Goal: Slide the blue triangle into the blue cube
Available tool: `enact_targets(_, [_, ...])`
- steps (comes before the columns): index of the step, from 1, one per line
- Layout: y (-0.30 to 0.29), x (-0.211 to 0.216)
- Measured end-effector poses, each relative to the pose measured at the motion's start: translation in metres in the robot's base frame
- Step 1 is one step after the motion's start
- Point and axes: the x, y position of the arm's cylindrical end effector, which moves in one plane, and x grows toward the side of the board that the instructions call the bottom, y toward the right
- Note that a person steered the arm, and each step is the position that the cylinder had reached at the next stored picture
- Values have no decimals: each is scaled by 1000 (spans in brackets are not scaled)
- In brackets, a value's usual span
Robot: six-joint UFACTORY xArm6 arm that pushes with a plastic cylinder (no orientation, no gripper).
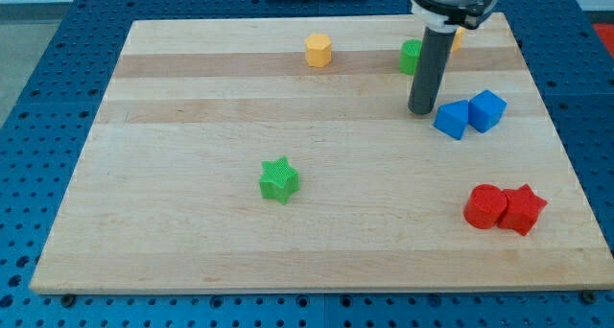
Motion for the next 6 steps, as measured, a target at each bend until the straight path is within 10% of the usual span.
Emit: enact_targets(6, [10,16])
